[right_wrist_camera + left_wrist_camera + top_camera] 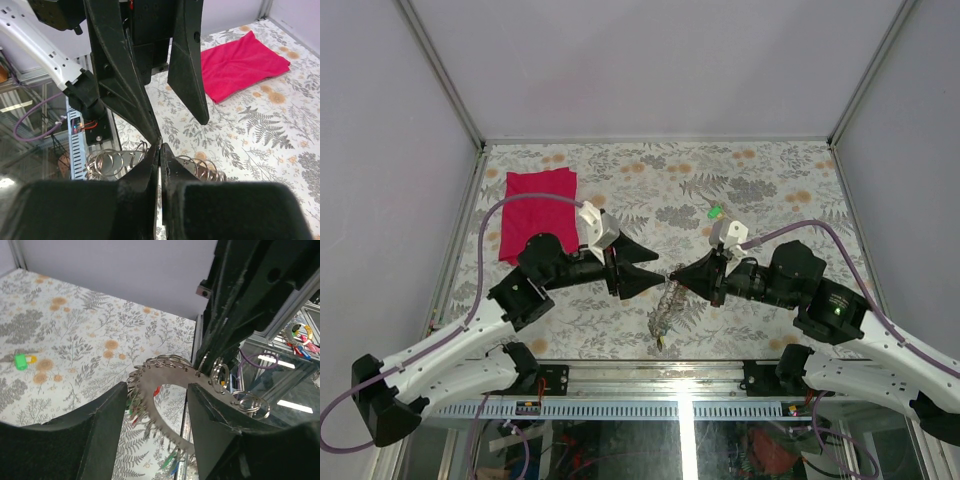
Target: Put the keys on the keyring
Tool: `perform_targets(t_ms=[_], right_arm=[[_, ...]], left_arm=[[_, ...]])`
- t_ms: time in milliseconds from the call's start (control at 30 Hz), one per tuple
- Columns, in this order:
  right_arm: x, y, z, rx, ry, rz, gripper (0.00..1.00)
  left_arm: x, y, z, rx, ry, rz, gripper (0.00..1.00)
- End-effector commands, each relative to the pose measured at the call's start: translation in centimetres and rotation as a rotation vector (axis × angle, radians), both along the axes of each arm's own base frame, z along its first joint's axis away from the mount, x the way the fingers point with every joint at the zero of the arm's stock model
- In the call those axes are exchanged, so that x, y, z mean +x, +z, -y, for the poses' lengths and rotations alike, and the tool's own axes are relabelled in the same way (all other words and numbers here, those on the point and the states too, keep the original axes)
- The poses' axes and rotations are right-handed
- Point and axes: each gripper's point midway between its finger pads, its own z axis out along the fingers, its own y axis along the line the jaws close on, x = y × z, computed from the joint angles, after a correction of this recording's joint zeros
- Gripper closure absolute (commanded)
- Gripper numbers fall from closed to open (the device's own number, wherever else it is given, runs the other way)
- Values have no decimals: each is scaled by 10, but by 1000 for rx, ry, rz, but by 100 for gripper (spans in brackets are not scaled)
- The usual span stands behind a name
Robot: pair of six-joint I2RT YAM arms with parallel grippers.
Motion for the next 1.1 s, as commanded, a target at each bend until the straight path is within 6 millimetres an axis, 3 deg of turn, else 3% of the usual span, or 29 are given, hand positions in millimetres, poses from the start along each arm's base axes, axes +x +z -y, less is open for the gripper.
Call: perform_targets(t_ms=[0, 433, 633, 1067], right_arm=[[-14, 46, -6, 158, 84, 82, 100], [-41, 64, -11, 204, 244, 140, 100], [-41, 62, -13, 194, 253, 140, 100], [-36, 61, -8, 183, 217, 157, 100]], left_arm=[[-17, 39, -7, -127, -52, 203, 48], [-36, 57, -11, -153, -136, 255, 52], [-39, 57, -8, -148, -167, 243, 58], [-46, 66, -14, -165, -172, 255, 57]])
